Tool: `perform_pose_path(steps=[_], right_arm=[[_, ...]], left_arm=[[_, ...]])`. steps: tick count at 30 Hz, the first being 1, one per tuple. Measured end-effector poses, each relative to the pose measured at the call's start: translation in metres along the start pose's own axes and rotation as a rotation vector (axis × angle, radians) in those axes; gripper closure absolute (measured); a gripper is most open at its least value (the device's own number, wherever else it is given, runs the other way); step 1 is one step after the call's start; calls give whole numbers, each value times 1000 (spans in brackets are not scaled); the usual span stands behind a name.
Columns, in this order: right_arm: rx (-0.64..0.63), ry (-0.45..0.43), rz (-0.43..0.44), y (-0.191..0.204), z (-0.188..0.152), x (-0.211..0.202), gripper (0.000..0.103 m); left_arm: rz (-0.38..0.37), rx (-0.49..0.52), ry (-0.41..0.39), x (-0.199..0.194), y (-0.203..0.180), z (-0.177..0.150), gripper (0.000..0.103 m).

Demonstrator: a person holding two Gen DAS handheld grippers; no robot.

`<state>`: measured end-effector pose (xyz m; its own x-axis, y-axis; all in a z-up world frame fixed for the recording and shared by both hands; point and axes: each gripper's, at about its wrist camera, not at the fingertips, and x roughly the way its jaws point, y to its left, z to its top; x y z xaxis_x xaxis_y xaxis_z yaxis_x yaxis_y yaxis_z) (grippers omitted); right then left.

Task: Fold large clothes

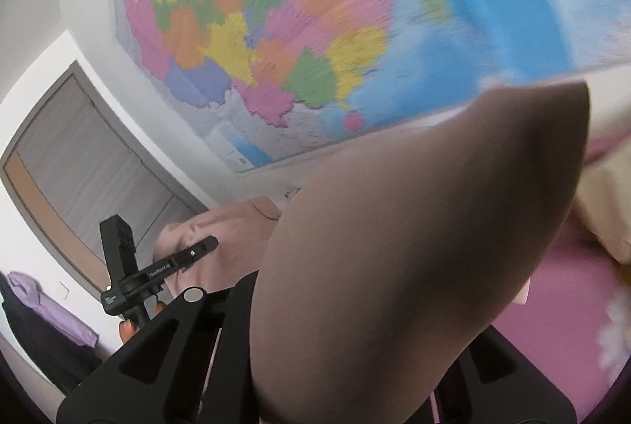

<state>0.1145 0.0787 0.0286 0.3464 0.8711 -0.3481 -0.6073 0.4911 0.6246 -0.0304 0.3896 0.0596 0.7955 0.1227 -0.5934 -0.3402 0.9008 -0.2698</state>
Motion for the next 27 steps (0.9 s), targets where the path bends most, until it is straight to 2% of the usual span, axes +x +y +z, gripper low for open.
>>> perform_pose_path(steps=[6,12,15,19,23,25,27], right_arm=[[-20,14,28,14,8,72,93],[-90,6,46,30,-8,110,93],[-81,72,38,21,-34,139,93],[-37,194,-4,-9,-76,172,92],[-17,259,5,-22,-100,172,88],[-19,291,8,-24,-107,166,81],[-12,314,2,-24,-105,171,68]], left_arm=[[129,-40,-25,24,43,34,85],[217,-71,-64,56,94,53,86],[237,-119,-39,82,126,38,86],[278,-181,78,123,166,-2,86],[239,-237,108,128,190,-26,83],[227,-247,111,125,195,-32,79],[233,-251,120,124,199,-36,76]])
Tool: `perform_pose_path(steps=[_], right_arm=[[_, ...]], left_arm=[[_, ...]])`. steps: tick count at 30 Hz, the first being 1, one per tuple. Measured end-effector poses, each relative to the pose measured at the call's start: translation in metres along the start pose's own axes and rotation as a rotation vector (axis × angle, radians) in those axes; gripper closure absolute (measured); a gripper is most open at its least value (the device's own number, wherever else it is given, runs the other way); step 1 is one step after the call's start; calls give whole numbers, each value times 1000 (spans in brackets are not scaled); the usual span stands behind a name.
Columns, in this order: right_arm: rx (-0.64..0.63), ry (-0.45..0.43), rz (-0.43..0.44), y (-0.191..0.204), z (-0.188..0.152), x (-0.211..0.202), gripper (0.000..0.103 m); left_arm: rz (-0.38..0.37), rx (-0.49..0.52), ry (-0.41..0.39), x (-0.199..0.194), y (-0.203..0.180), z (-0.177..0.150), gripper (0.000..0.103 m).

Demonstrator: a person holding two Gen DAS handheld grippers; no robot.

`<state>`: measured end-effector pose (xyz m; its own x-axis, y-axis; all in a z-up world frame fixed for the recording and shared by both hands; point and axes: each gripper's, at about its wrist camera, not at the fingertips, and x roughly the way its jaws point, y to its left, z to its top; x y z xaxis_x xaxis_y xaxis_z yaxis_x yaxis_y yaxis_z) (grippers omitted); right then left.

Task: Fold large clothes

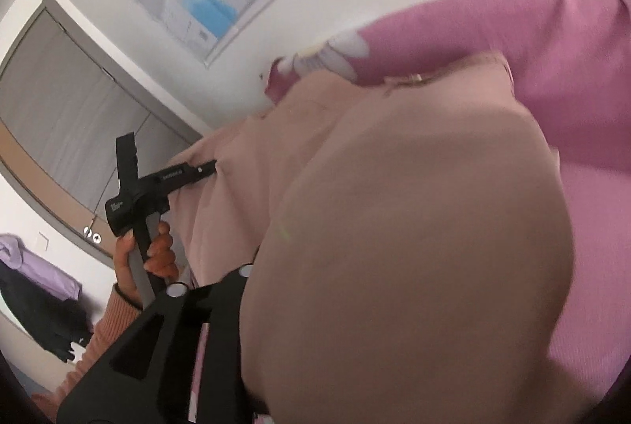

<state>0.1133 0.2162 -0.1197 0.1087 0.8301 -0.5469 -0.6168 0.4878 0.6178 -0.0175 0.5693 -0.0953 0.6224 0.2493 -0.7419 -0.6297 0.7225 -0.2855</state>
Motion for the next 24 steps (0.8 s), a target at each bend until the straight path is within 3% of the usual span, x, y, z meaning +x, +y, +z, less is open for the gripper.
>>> perform_pose_path(steps=[2,3,8,12,15,16,18,20,21,24], right_arm=[[16,32,3,-5,-3,-5,57],[22,42,-2,-8,-5,-7,46],[49,59,-12,-22,-6,-27,28],[61,31,-11,-37,-2,-56,19],[151,48,27,-52,10,-50,19],[178,59,45,-56,13,-44,22],[174,68,49,-53,18,-33,64],[134,63,38,-45,22,-26,86],[116,48,25,-42,24,-27,93],[60,-65,13,-34,30,-48,95]], left_arm=[[2,4,16,2,3,-2,74],[8,14,20,-1,0,-6,72],[18,29,48,4,-3,-8,63],[12,26,57,7,0,-8,60],[27,34,58,10,-3,-8,60],[31,37,58,10,-5,-8,60],[40,42,56,12,-9,-6,63],[42,40,56,13,-13,-3,68],[45,42,54,13,-14,0,73],[19,26,24,6,-14,8,78]])
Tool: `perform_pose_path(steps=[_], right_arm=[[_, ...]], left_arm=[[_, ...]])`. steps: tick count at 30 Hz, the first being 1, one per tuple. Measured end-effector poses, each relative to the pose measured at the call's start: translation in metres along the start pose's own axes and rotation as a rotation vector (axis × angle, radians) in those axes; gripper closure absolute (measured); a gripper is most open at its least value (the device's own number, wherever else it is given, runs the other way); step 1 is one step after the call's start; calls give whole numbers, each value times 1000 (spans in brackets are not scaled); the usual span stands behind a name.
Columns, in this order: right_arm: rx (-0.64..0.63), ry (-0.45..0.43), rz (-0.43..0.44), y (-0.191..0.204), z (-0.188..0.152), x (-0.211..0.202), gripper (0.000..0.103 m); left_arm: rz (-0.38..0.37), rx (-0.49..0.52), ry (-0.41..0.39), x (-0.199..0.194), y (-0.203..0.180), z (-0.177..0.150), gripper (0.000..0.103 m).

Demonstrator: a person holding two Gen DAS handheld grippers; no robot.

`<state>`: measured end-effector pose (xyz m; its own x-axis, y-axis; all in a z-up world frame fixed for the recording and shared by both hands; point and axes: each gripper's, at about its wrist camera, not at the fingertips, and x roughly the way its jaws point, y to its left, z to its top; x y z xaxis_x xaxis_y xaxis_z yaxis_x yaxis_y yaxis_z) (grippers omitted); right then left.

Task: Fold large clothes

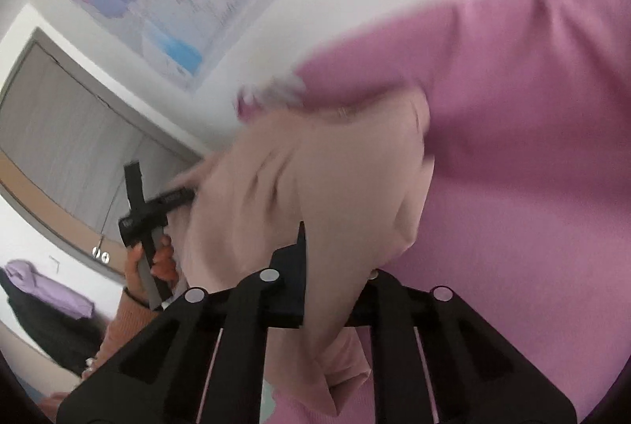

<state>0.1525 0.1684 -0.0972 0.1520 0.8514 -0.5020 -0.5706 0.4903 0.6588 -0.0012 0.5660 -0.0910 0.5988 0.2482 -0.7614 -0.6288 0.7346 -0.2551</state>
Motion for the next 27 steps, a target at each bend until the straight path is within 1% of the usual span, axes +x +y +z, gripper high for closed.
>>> perform_pose_path(steps=[1,2,3,4,5,6,7,8,9,10,11,13,14,15,17,18,19,20,21,22,23,24,25,26,27], right_arm=[[-15,-26,1,2,-1,-6,95],[-12,-18,-8,-1,-4,-7,94],[-10,14,-31,-2,-7,-2,92],[-20,64,-75,-6,-13,4,88],[-22,80,-90,-9,-17,6,77],[-10,92,-104,-13,-21,7,69],[2,93,-106,-16,-22,5,66],[19,93,-99,-18,-22,2,59],[32,95,-94,-19,-23,-1,49],[28,103,-103,-19,-24,-5,45],[11,109,-112,-17,-25,-9,42],[-38,111,-130,-12,-28,-16,40],[-50,115,-125,-10,-29,-17,35],[-50,131,-101,-8,-31,-18,33],[-39,149,-81,-6,-33,-13,33],[-42,161,-75,-4,-36,-8,35],[-42,166,-75,-3,-37,-3,37],[-37,167,-79,-2,-39,4,38],[-27,154,-77,-2,-39,8,45],[-27,143,-79,-2,-40,9,52],[-25,144,-77,-2,-41,10,68],[-22,147,-72,-1,-41,15,76],[-18,139,-66,-2,-42,16,79],[-21,131,-61,0,-43,17,84],[-24,124,-53,3,-42,20,86]], left_arm=[[-7,-5,-6,-1,0,1,78],[-10,-5,-6,-1,-1,1,78],[4,1,3,3,0,0,75],[19,1,14,7,2,-3,72],[24,5,20,10,3,-5,70],[41,23,21,11,3,-10,63],[58,35,15,10,2,-11,56],[77,49,3,6,2,-14,53],[93,56,-5,2,3,-16,44],[101,61,-10,-1,4,-18,40],[106,69,-18,-8,5,-20,39],[100,72,-29,-18,8,-23,35],[88,69,-25,-21,10,-24,31],[55,62,-15,-24,11,-25,23],[-7,53,16,-23,12,-27,22],[-19,45,39,-20,14,-26,22],[-23,37,48,-16,16,-25,23],[-29,27,52,-12,17,-24,27],[-18,11,57,-6,20,-22,46],[-23,-5,61,0,22,-23,64],[-40,-33,61,2,26,-19,71],[-50,-57,55,3,30,-16,80],[-62,-75,37,0,33,-12,82],[-51,-73,18,-5,31,-8,83],[-35,-60,-6,-11,30,-4,85]])
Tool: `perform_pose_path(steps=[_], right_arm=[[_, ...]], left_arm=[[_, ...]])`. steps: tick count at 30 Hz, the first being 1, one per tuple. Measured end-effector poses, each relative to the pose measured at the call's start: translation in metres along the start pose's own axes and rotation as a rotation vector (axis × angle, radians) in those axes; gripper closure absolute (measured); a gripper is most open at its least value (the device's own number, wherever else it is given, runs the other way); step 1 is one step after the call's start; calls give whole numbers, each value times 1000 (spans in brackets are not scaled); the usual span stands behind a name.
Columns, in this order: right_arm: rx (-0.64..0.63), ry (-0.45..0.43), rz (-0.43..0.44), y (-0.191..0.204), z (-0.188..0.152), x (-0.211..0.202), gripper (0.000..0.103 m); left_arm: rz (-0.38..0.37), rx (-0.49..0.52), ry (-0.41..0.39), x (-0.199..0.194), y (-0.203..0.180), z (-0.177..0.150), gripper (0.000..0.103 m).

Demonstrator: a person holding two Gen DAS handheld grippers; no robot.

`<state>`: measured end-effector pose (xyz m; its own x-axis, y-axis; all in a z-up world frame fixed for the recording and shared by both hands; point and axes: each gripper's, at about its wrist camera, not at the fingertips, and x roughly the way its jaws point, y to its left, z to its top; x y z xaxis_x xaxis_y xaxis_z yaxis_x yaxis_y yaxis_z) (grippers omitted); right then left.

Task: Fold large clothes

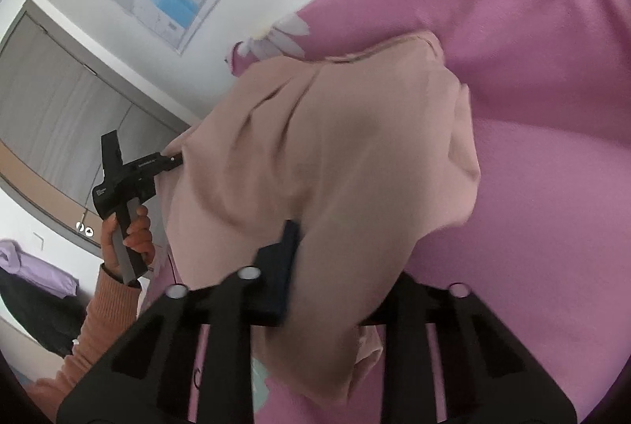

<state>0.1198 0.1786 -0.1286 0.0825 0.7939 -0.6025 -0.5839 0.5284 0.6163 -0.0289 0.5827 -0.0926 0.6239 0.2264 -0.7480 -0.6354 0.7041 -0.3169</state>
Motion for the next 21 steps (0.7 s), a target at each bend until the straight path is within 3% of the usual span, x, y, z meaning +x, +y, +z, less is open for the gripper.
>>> perform_pose_path(steps=[4,7,9,14,15,16,21], right_arm=[[-1,-20,27,13,7,7,88],[10,-4,36,17,10,17,88],[22,2,35,12,6,14,80],[-29,26,-25,7,-5,-8,47],[-61,20,-58,10,-7,-17,35],[-84,14,-76,12,-8,-22,33],[-231,-21,-143,31,-20,-64,38]], left_arm=[[33,14,-55,-13,6,12,87],[56,7,-41,-4,11,13,87],[79,14,-18,9,14,7,84],[114,26,17,20,15,-7,51],[118,43,18,16,13,-10,35],[111,57,12,12,13,-11,25],[237,165,-107,-36,3,-27,23]])
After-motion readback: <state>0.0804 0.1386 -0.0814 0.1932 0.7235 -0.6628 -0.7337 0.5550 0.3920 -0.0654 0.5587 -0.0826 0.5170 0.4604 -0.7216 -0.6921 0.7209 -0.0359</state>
